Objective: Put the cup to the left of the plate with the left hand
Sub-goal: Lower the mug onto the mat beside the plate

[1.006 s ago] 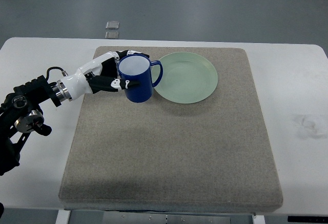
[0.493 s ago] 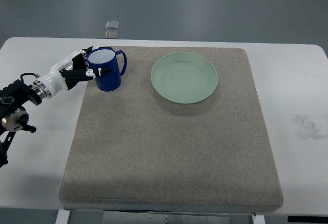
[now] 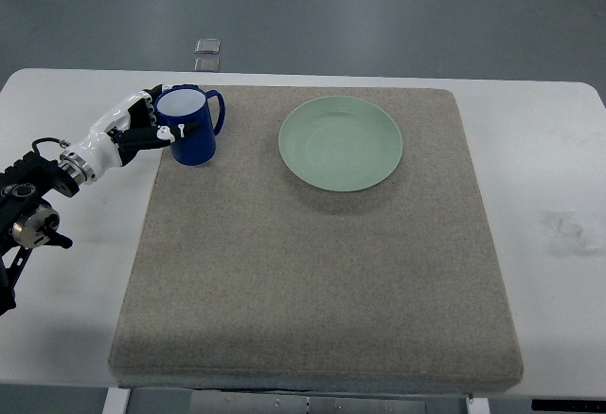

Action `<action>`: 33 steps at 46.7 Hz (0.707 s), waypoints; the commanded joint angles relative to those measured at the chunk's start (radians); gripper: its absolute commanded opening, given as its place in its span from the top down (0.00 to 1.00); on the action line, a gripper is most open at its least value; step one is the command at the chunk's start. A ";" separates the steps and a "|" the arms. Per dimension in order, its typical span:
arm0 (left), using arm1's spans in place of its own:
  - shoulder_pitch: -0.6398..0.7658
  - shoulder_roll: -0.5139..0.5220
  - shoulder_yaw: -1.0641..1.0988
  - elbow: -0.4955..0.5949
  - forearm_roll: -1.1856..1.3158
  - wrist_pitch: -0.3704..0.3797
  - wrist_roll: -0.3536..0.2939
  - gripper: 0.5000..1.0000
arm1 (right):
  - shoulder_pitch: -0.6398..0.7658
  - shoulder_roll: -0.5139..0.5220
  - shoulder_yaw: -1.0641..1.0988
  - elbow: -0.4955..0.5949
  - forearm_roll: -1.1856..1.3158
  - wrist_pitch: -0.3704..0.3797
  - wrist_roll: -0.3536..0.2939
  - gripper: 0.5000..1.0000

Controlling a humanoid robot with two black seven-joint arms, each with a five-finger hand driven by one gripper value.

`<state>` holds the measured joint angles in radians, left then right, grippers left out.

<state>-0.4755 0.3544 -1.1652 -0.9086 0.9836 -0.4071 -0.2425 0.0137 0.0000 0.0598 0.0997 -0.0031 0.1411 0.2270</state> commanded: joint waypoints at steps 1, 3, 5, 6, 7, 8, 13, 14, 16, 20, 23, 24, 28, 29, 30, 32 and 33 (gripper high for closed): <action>0.001 0.000 0.007 0.000 0.001 0.001 0.000 0.55 | 0.000 0.000 0.000 0.000 0.000 0.000 0.000 0.14; 0.001 0.000 0.012 0.000 0.000 0.004 0.000 0.49 | 0.000 0.000 0.000 0.000 0.000 0.000 0.000 0.14; 0.001 0.000 0.016 0.002 0.000 0.005 0.000 0.46 | 0.000 0.000 0.000 0.000 0.000 0.000 0.000 0.14; 0.001 0.000 0.018 0.002 0.000 0.005 0.000 0.46 | -0.001 0.000 0.000 0.000 0.000 0.000 0.000 0.14; 0.001 0.000 0.019 0.002 0.000 0.007 0.000 0.46 | 0.000 0.000 0.000 0.000 0.000 0.000 0.000 0.14; 0.001 0.000 0.021 0.002 0.000 0.007 0.000 0.45 | 0.000 0.000 0.000 0.000 0.000 0.000 0.000 0.14; 0.003 -0.002 0.027 0.002 0.000 0.008 0.000 0.28 | -0.001 0.000 0.000 0.000 0.000 0.000 0.000 0.14; 0.003 -0.002 0.028 0.002 0.000 0.008 0.000 0.24 | 0.000 0.000 0.000 0.000 0.000 -0.002 0.000 0.14; 0.003 -0.002 0.029 0.002 0.000 0.008 0.000 0.12 | 0.000 0.000 0.000 0.000 0.000 0.000 0.000 0.14; 0.005 -0.002 0.029 0.002 0.000 0.008 0.000 0.01 | -0.001 0.000 0.000 0.000 0.000 0.000 0.000 0.14; 0.005 0.000 0.029 0.002 0.000 0.008 0.000 0.01 | 0.000 0.000 0.000 0.000 0.000 0.000 0.000 0.14; 0.005 0.000 0.030 0.002 0.000 0.007 0.000 0.01 | 0.000 0.000 0.000 0.000 0.000 0.000 0.000 0.14; 0.005 0.000 0.036 0.002 0.000 0.004 0.000 0.01 | 0.000 0.000 0.000 0.000 0.000 0.000 0.000 0.14; 0.005 0.001 0.036 0.000 -0.002 0.004 0.000 0.01 | 0.000 0.000 0.000 0.000 0.000 0.000 0.000 0.14; 0.005 0.001 0.036 0.000 -0.002 0.004 0.000 0.01 | 0.000 0.000 0.000 0.000 0.000 0.000 0.000 0.14; 0.003 0.005 0.036 -0.001 -0.005 0.002 0.000 0.01 | -0.001 0.000 0.000 0.000 0.000 0.000 0.000 0.14; 0.003 0.005 0.036 -0.001 -0.008 -0.001 0.000 0.01 | 0.000 0.000 0.000 0.000 0.000 0.000 0.000 0.14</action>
<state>-0.4709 0.3564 -1.1293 -0.9085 0.9811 -0.4039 -0.2425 0.0138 0.0000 0.0598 0.0997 -0.0031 0.1411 0.2270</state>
